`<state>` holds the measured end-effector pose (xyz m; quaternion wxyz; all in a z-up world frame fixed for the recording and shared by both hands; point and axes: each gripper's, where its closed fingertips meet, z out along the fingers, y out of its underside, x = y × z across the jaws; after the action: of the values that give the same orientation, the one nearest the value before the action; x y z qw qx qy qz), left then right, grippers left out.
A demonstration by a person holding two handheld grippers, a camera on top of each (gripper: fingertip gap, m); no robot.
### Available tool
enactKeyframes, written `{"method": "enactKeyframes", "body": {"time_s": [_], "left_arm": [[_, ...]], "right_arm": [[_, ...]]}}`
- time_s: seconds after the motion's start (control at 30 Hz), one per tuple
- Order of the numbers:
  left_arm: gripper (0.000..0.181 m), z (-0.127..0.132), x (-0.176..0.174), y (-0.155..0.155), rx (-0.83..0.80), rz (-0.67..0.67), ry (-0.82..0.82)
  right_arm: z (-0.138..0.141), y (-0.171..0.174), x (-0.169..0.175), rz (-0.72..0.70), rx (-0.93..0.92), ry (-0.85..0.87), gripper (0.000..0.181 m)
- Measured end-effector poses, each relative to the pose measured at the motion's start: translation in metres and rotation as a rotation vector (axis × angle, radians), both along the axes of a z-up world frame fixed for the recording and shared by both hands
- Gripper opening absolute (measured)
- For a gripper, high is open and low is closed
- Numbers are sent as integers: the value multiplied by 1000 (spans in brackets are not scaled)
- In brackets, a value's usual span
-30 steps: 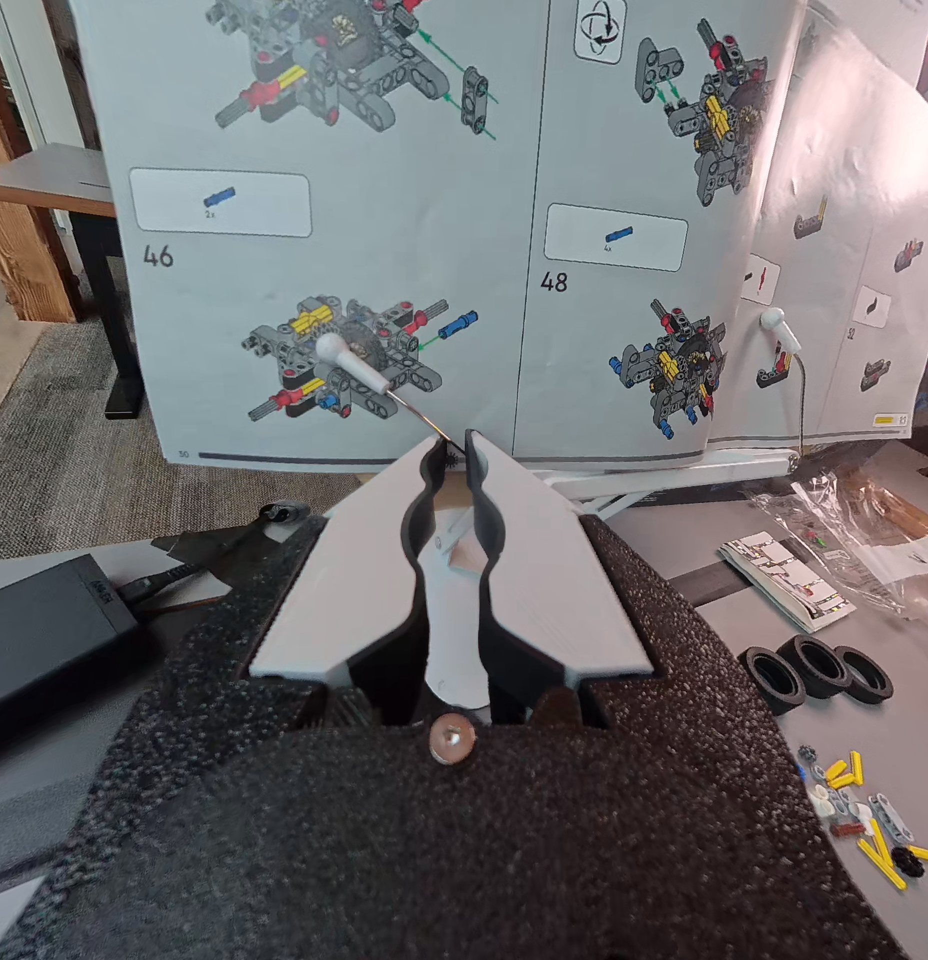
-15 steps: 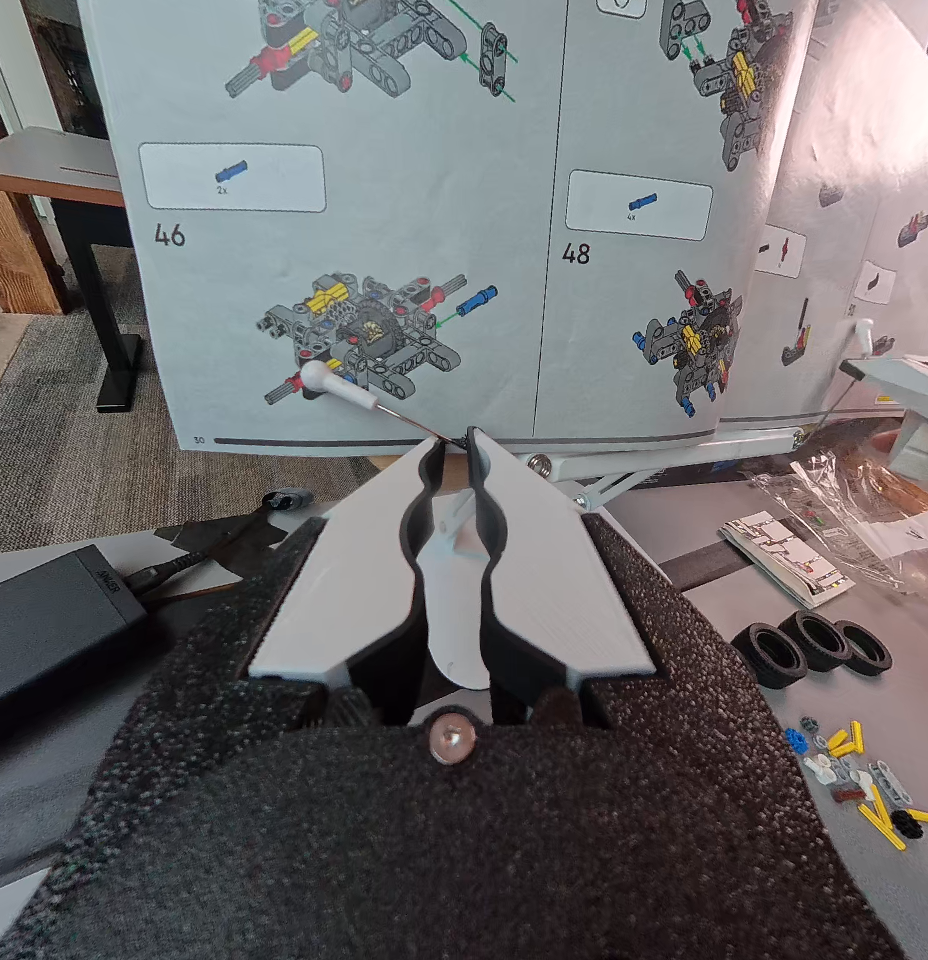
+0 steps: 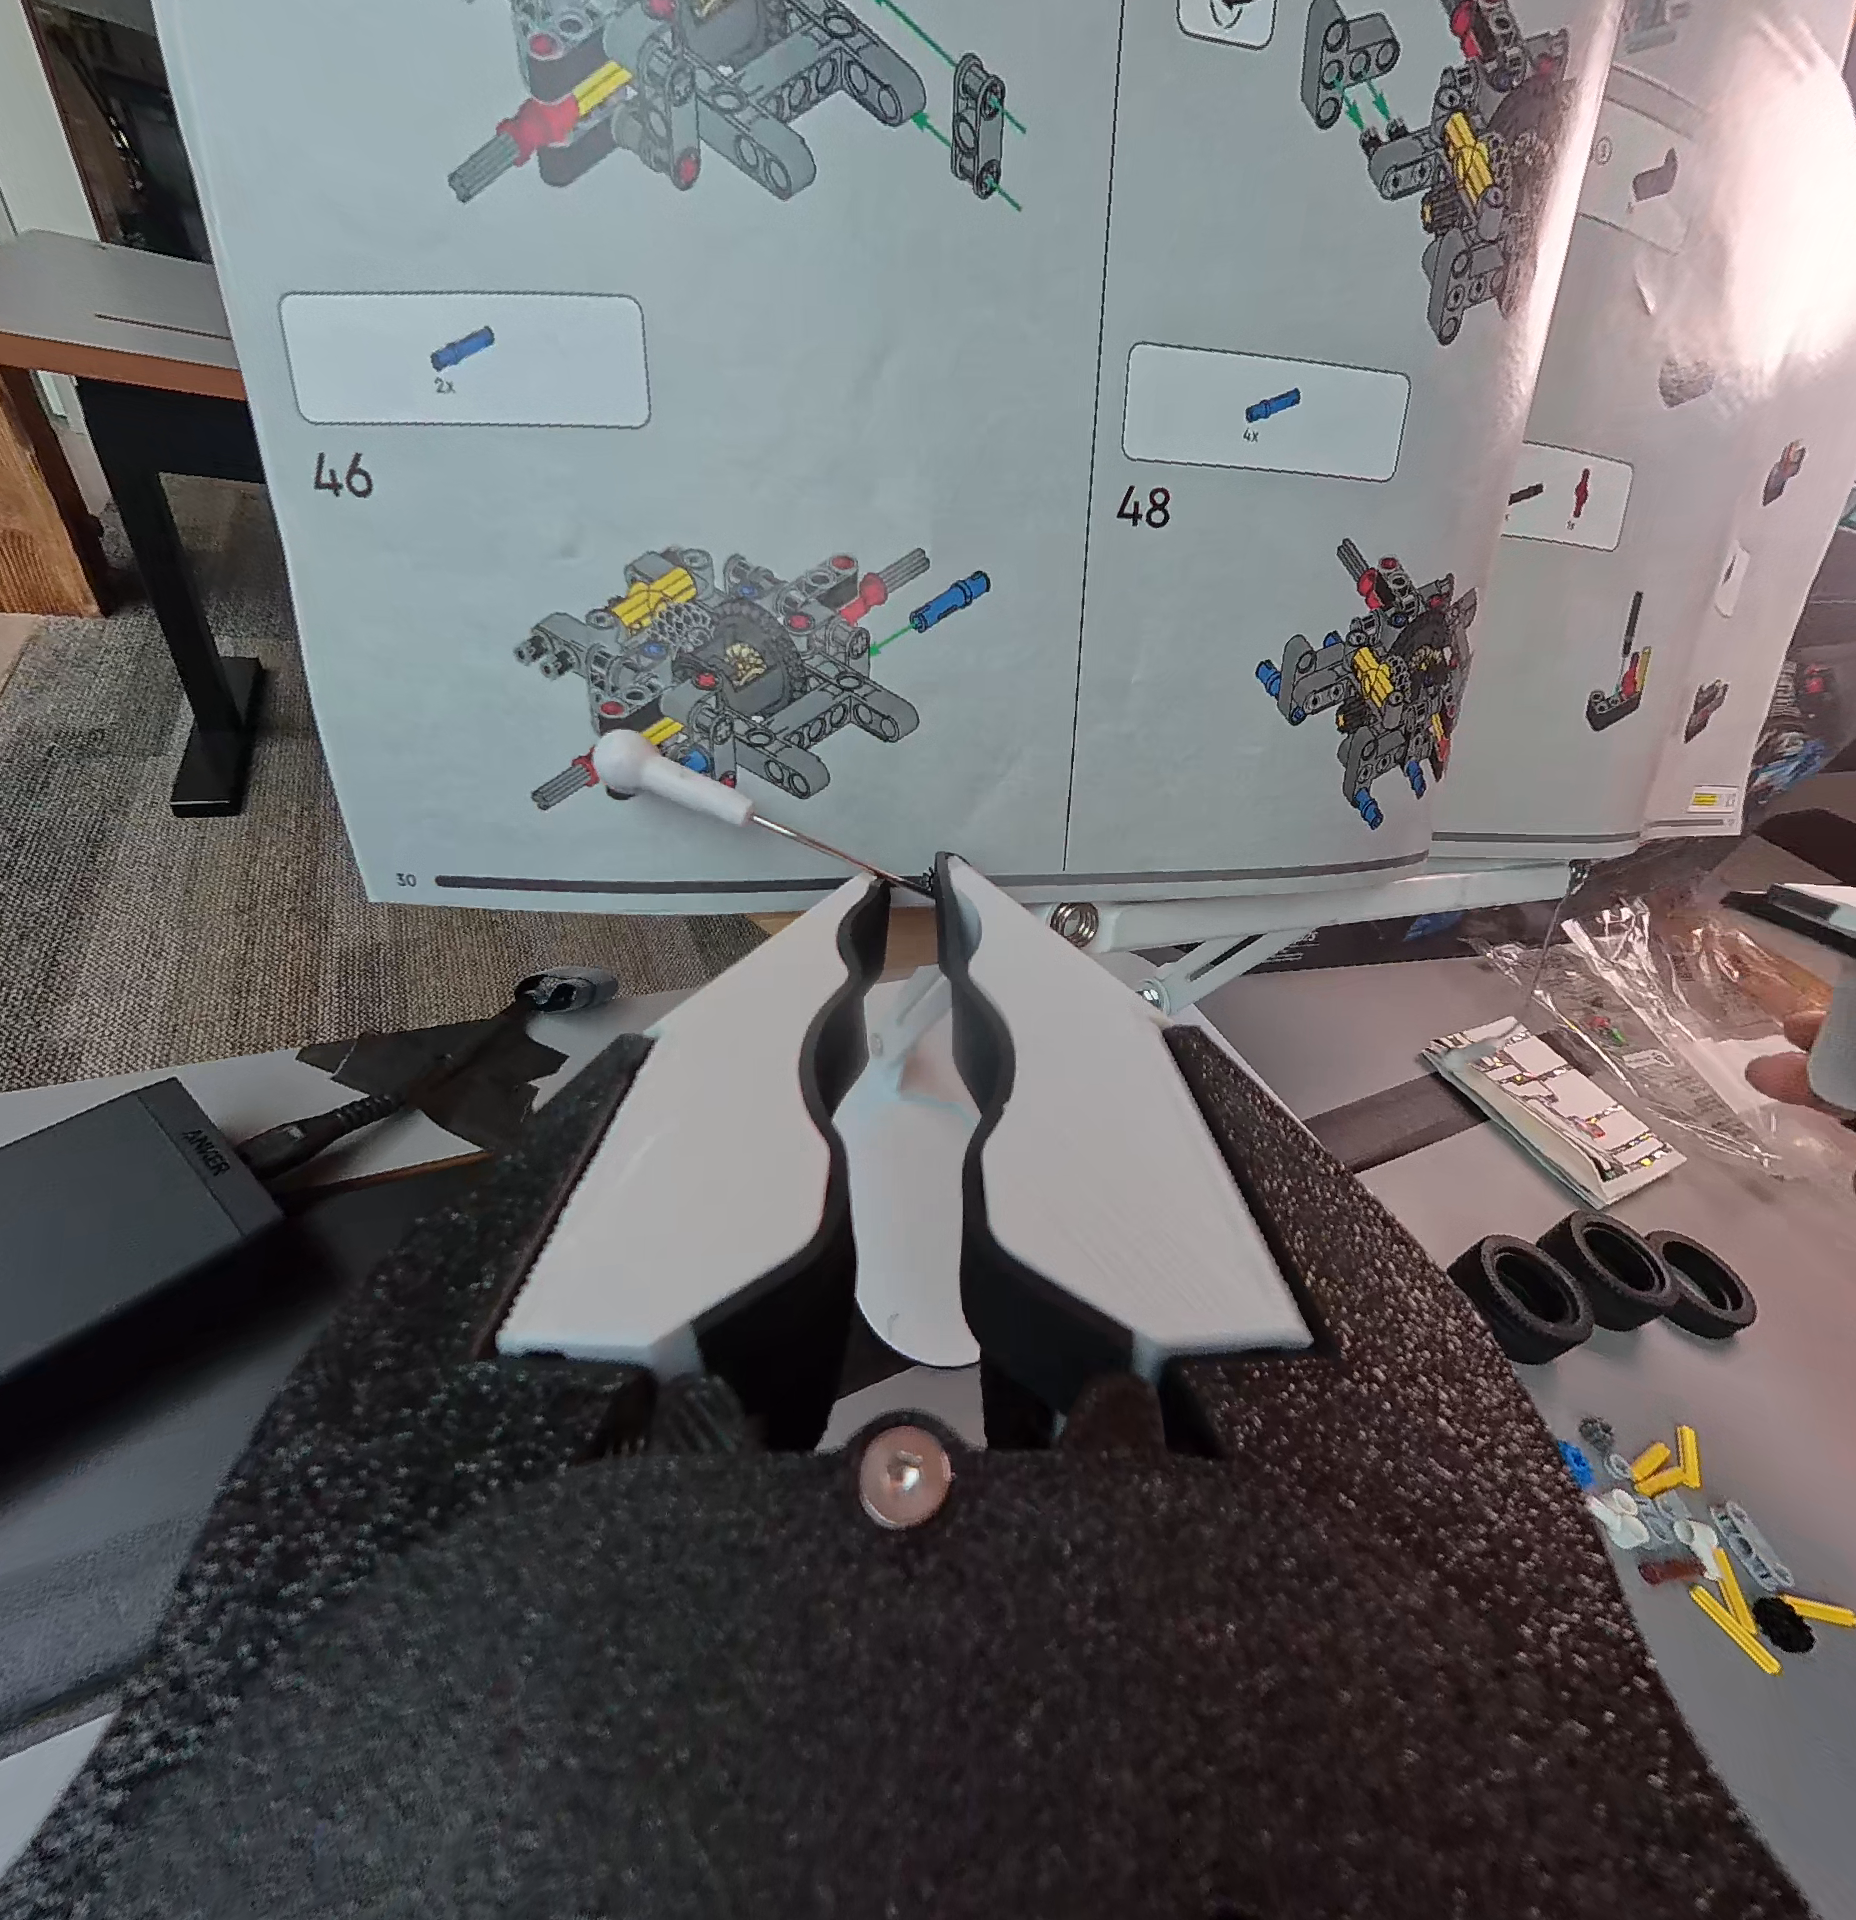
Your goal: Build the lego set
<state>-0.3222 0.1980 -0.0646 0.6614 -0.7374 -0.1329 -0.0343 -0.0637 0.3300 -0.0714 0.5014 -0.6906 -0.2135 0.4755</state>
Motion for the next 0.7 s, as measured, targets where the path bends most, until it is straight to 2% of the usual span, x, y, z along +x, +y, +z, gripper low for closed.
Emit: {"method": "enactKeyframes", "body": {"time_s": [0.1,0.17,0.33,0.43,0.5,0.57,0.63,0.67,0.7], "left_arm": [[8,0,0,1,11,0,-6],[8,0,0,1,18,3,-8],[9,-2,1,-2,57,16,-54],[8,-4,2,-4,77,11,-106],[8,-4,2,-6,80,9,-135],[8,-5,3,-8,76,-2,-144],[8,-8,3,-9,56,-19,-137],[0,-12,0,-11,34,-10,-129],[0,-13,-3,-14,32,-6,-108]], "right_arm": [[24,-15,3,-74,206,-87,27],[43,-36,-14,-51,350,-150,30],[72,-81,-98,25,622,-329,54],[80,-82,-151,-54,778,-428,75],[74,-71,-178,-101,810,-522,87],[69,-59,-189,-155,836,-568,79],[75,-52,-182,-222,868,-546,55],[78,-51,-177,-227,857,-508,42],[80,-51,-170,-220,829,-466,29]]}}
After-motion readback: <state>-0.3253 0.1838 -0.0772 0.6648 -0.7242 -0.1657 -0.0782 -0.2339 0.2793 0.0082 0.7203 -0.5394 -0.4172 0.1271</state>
